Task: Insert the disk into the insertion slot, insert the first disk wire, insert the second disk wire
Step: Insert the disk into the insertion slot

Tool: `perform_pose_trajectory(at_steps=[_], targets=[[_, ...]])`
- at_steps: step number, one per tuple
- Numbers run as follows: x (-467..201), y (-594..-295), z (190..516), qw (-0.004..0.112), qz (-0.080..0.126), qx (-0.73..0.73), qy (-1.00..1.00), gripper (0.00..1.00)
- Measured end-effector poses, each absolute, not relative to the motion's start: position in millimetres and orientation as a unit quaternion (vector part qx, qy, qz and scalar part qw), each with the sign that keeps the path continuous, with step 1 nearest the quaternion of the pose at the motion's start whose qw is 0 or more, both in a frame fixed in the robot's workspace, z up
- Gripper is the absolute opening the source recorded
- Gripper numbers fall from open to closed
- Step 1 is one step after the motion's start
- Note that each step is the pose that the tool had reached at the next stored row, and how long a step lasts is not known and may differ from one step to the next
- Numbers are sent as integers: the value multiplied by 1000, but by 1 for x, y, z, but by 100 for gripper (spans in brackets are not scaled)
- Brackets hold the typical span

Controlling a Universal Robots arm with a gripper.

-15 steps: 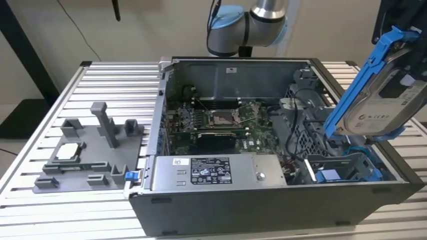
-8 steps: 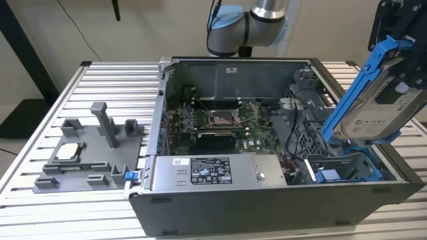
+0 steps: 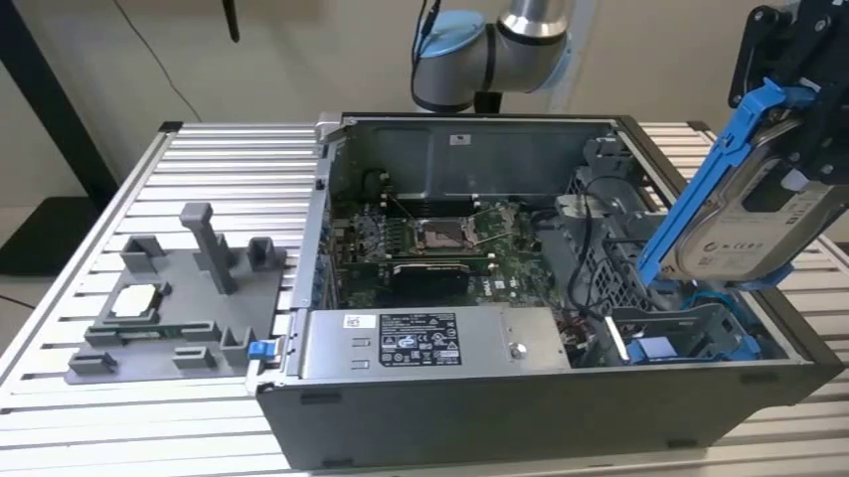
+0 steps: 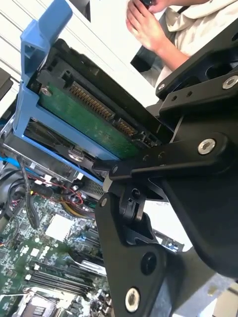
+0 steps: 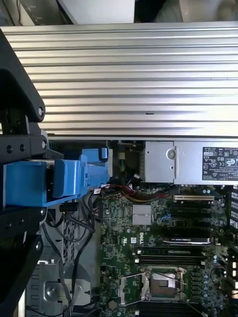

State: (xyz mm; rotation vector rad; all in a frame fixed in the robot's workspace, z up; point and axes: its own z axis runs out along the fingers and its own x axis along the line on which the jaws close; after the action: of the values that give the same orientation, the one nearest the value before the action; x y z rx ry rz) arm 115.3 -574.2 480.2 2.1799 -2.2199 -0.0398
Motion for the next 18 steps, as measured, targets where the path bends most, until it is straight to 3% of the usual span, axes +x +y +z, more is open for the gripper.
perform_pose_trajectory(at_steps=[18], targets=[[115, -575, 461, 15, -13, 701, -713, 0]])
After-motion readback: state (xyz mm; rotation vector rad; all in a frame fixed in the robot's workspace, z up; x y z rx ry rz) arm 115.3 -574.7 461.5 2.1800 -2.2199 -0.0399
